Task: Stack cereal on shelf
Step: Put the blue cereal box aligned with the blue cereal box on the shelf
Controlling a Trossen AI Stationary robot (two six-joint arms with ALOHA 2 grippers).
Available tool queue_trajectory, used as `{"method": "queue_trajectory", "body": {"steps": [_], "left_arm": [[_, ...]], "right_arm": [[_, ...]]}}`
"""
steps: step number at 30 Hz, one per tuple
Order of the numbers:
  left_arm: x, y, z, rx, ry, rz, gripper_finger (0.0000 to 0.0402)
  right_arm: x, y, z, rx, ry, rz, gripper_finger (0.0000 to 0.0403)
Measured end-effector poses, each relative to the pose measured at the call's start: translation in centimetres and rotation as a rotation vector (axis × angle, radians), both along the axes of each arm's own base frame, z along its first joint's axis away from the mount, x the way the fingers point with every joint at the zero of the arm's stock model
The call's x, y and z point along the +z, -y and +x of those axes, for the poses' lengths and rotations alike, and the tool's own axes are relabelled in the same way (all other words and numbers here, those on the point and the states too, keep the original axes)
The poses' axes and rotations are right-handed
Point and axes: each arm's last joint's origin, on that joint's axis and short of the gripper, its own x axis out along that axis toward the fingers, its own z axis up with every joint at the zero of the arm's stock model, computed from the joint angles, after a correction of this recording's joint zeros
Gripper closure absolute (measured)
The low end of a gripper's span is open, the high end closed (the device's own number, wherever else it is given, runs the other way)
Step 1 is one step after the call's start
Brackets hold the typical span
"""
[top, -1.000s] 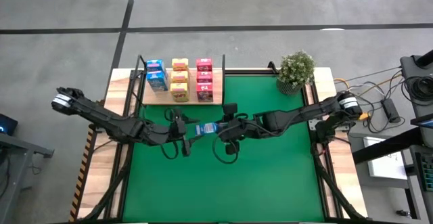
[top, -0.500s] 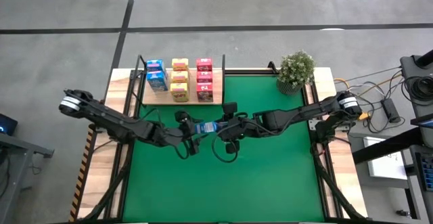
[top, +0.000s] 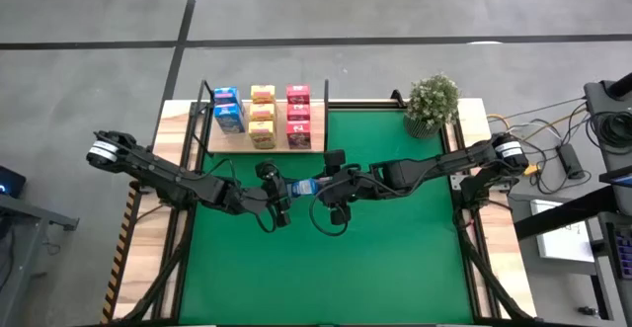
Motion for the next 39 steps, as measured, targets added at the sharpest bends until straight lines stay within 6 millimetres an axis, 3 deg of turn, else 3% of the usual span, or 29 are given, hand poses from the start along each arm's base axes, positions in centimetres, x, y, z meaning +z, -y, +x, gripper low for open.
{"method": "queue_trajectory", "body": {"steps": [6, 12, 19, 22, 25, 30, 39], "left_arm": [[0.0, 0.0, 0.0, 0.001, 0.002, -0.001, 0.0262], [0.5, 0.0, -0.1, -0.003, 0.023, -0.003, 0.0252], [3.2, 0.9, -1.5, -0.074, 0.127, 0.024, 0.0251], [4.8, 1.6, -2.3, -0.123, 0.205, 0.029, 0.0251], [6.3, 2.4, -3.3, -0.177, 0.283, 0.037, 0.0251], [7.9, 2.9, -4.2, -0.217, 0.377, 0.056, 0.0251], [8.3, 2.9, -4.3, -0.219, 0.412, 0.061, 0.0251]], "right_arm": [[0.6, 0.0, -0.1, 0.005, 0.014, 0.006, 0.0175], [3.1, 0.1, -1.2, 0.005, 0.004, 0.004, 0.0137], [7.5, 0.8, -5.3, 0.038, 0.124, 0.054, 0.0114], [7.8, 1.1, -7.0, 0.117, 0.179, 0.159, 0.0113], [6.8, 1.3, -8.1, 0.156, 0.26, 0.211, 0.0115], [3.3, 1.4, -8.5, 0.167, 0.436, 0.218, 0.0113], [-1.5, 1.4, -7.4, 0.221, 0.699, 0.23, 0.0111]]}}
